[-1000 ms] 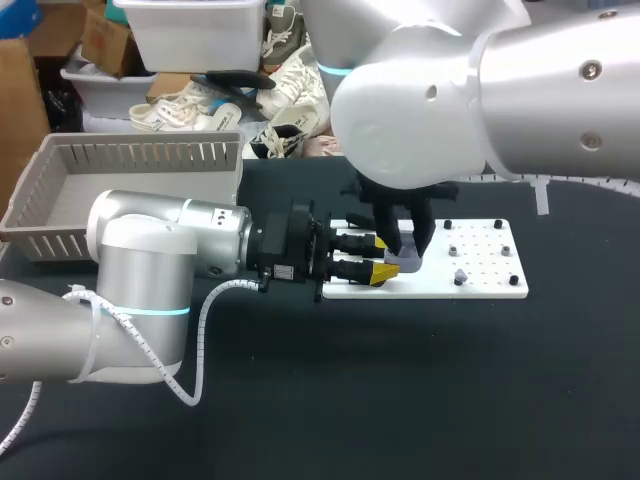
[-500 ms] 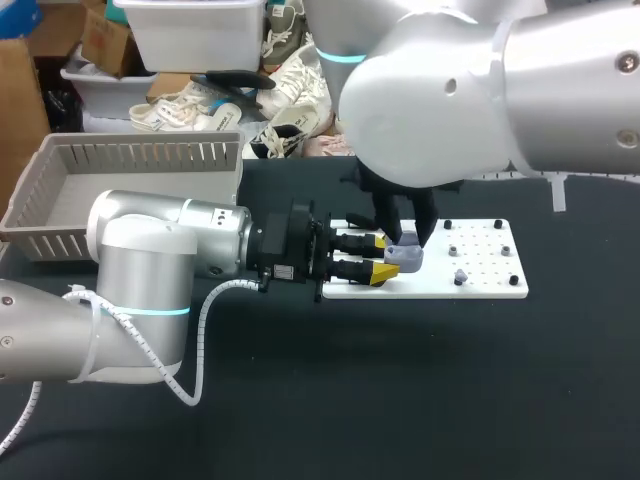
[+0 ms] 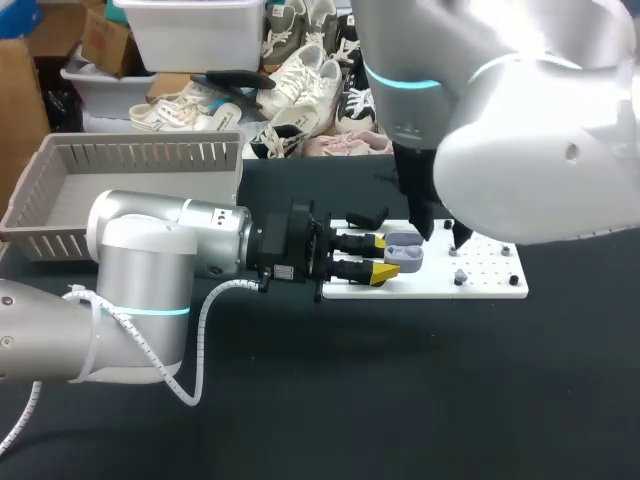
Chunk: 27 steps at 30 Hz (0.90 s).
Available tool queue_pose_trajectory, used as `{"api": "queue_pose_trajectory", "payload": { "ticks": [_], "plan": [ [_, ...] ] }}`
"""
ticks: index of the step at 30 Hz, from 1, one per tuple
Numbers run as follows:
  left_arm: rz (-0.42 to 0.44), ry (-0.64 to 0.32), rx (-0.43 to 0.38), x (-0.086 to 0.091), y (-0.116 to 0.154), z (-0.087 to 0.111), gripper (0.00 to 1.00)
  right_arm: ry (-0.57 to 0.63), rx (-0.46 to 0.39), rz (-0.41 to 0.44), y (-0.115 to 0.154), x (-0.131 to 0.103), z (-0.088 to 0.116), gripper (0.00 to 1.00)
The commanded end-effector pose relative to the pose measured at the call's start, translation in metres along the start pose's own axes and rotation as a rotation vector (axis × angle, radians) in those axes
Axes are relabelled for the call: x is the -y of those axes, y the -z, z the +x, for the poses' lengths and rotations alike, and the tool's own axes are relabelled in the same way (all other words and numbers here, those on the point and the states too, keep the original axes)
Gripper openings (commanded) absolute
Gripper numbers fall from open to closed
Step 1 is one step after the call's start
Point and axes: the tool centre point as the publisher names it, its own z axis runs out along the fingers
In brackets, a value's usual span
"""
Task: Pick up each earbud case from the left stands, insert the matching earbuds, close the lid, and place the case in the box.
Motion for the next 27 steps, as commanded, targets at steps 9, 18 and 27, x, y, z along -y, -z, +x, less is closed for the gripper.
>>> {"api": "queue_pose_trajectory", "payload": {
  "ticks": [9, 18, 27],
  "plan": [
    [-0.004, -0.001, 0.001, 0.001, 0.0, 0.0, 0.0, -0.038, 0.017, -0.208, -0.024, 0.029, -0.003, 0.39],
    [-0.004, -0.001, 0.001, 0.001, 0.0, 0.0, 0.0, -0.046, -0.022, -0.243, -0.045, 0.035, -0.011, 0.42],
    [-0.008, 0.004, -0.003, 0.004, 0.001, 0.002, 0.0, -0.06, -0.036, -0.243, -0.06, 0.028, -0.02, 0.44]
  ]
}}
